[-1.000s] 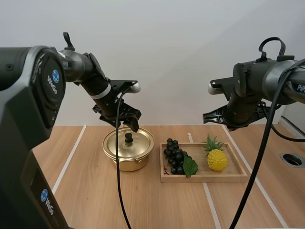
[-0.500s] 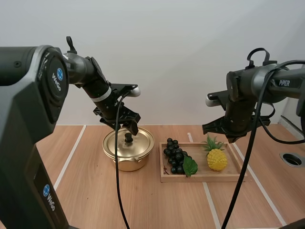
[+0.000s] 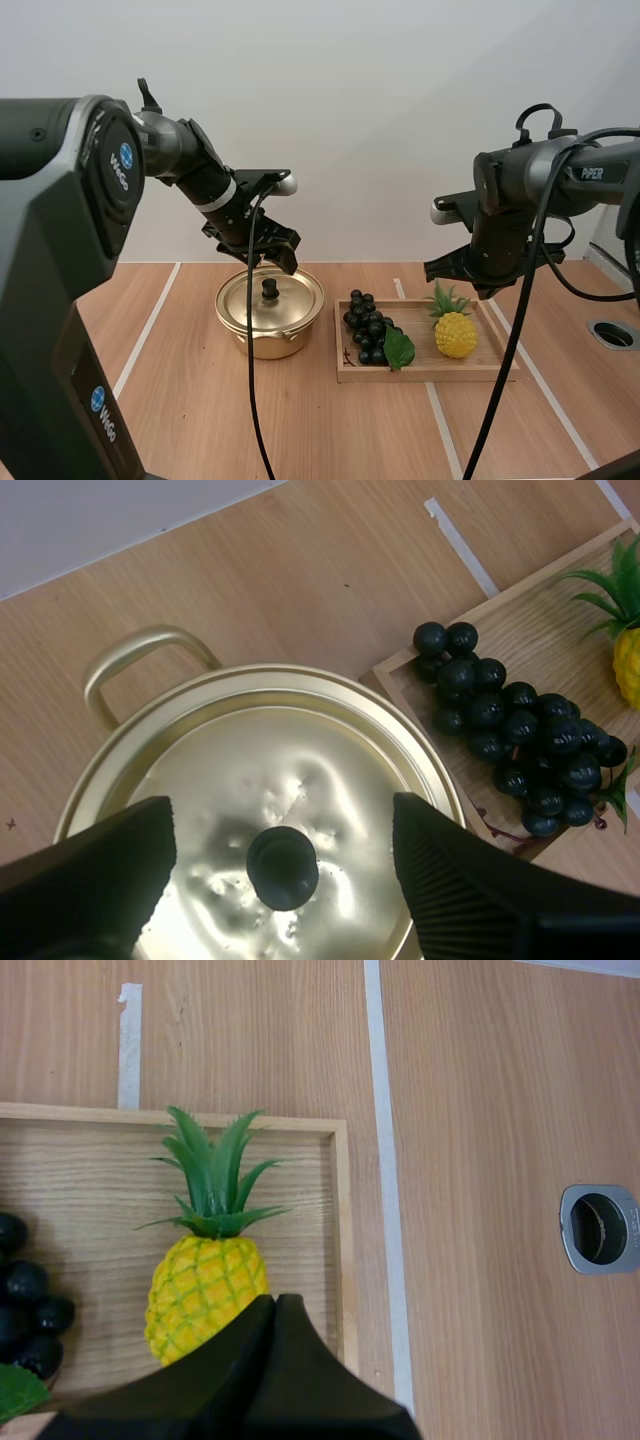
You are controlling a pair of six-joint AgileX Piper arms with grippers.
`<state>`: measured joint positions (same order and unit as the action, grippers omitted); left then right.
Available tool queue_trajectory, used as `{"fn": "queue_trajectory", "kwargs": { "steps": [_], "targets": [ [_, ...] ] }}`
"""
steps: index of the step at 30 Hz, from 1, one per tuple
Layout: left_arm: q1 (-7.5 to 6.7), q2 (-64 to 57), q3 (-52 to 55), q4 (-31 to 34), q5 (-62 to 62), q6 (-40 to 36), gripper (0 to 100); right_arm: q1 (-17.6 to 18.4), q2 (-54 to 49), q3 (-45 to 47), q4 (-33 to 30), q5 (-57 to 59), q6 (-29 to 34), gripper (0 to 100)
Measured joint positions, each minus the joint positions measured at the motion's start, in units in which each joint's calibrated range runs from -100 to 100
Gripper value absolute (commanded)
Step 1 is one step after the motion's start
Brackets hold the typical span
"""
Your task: Open the pot, put the pineapple inside, and close it
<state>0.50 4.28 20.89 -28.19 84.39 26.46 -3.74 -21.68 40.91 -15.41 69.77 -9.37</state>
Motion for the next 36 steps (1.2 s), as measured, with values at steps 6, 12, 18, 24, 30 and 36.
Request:
{"fn": "queue_trajectory", "kwargs": {
  "steps": [6,12,18,24,30,36],
  "targets": [
    [0.00,0.99,0.00,0.00,0.42,0.90,100,0.00,0.00,0.00,0.00,-1.38,0.00,0],
    [0.00,4.18,0.00,0.74,2.04,1.84,100,0.00,0.00,0.00,0.00,-1.60,0.00,0],
    [0.00,5.27,0.00,2.70,2.17,2.95,100,0.00,0.00,0.00,0.00,-2.13,0.00,0],
    [0.00,5.27,0.00,3.69,2.02,3.27,100,0.00,0.00,0.00,0.00,-2.29,0.00,0],
    [0.00,5.27,0.00,3.69,2.02,3.34,100,0.00,0.00,0.00,0.00,-2.29,0.00,0],
    [0.00,5.27,0.00,2.96,2.02,4.11,76,0.00,0.00,0.00,0.00,-2.34,0.00,0]
  ]
}}
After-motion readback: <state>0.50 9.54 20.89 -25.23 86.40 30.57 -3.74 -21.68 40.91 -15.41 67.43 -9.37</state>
